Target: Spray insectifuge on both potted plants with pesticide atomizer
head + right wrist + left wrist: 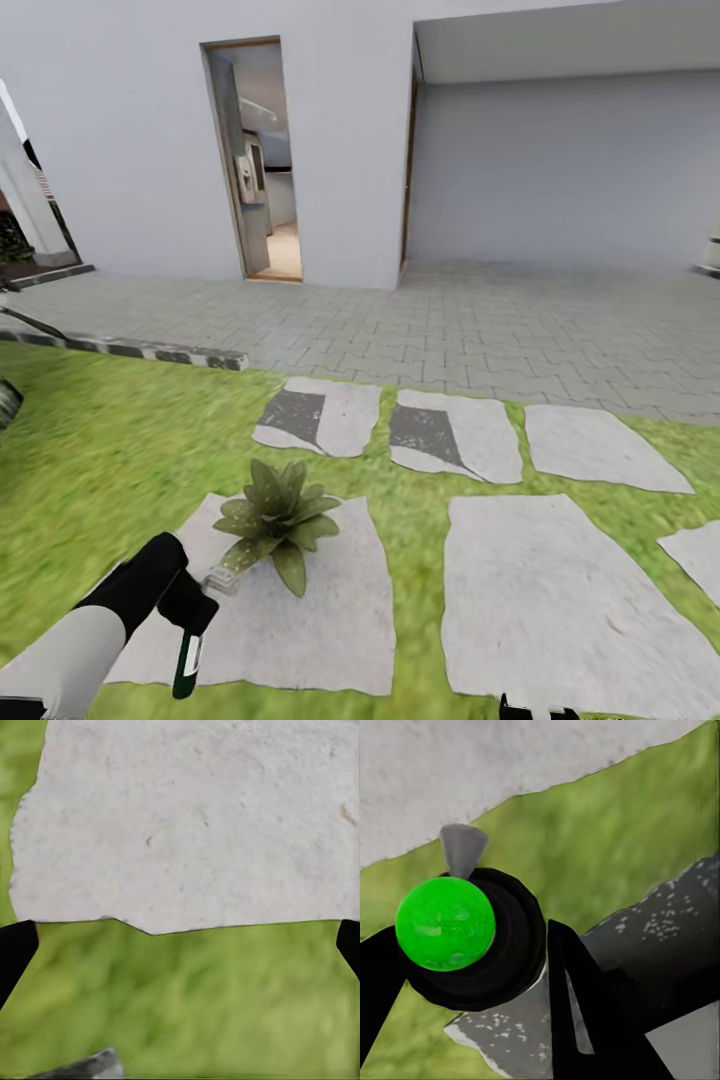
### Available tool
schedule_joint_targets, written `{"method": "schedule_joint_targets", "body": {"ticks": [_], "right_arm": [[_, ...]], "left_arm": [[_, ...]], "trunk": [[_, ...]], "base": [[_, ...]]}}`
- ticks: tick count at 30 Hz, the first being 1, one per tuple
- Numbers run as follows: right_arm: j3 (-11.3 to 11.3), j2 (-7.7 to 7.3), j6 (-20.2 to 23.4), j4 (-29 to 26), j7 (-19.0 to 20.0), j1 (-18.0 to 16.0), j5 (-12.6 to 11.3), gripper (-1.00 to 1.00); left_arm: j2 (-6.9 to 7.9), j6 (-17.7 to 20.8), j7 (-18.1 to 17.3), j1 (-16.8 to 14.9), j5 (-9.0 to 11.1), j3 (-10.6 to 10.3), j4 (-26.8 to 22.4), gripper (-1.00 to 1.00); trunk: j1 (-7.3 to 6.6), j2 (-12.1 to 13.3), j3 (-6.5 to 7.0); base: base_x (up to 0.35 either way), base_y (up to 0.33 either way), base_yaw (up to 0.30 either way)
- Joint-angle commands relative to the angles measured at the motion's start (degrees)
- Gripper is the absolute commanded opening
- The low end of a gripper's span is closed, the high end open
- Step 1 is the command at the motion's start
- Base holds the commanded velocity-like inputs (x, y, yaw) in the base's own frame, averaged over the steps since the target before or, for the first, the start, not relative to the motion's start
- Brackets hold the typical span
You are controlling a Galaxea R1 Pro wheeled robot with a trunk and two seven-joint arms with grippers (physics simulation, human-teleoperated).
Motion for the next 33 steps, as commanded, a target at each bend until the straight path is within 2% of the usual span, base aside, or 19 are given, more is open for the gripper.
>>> {"method": "schedule_joint_targets", "body": {"ticks": [1,8,14,18,27,33], "right_arm": [[-0.4,-0.01,-0.2,0.1,-0.2,0.0,0.6,1.0],[-0.4,-0.01,-0.2,0.1,-0.2,0.0,0.6,1.0],[-0.4,-0.01,-0.2,0.1,-0.2,0.0,0.6,1.0],[-0.4,-0.01,-0.2,0.1,-0.2,0.0,0.6,1.0],[-0.4,0.06,-0.2,0.1,-0.2,0.0,0.7,1.0],[-0.4,0.01,-0.2,0.1,-0.2,0.0,0.7,1.0]], "left_arm": [[0.02,0.1,-0.5,0.0,-0.5,0.1,-0.2,-1.0],[-1.21,-0.1,0.1,0.0,-0.9,0.6,0.4,-1.0],[-2.37,-0.1,5.5,0.0,-0.5,0.6,0.7,-1.0],[-2.45,-0.1,5.8,0.0,-0.4,0.6,0.7,-1.0],[-2.46,0.0,5.9,0.0,-0.4,0.6,0.6,-1.0],[-2.46,0.1,5.9,0.0,-0.5,0.6,0.5,-1.0]], "trunk": [[-0.04,0.0,-0.05],[-0.04,0.0,-0.05],[-0.04,0.0,-0.05],[-0.04,0.0,-0.05],[-0.04,0.0,-0.05],[-0.04,0.0,-0.05]], "base": [[-0.271,-0.185,0.274],[-0.219,-0.212,0.136],[0.077,-0.296,0.005],[0.219,-0.239,0.078],[0.224,-0.232,0.261],[0.058,-0.297,0.188]]}}
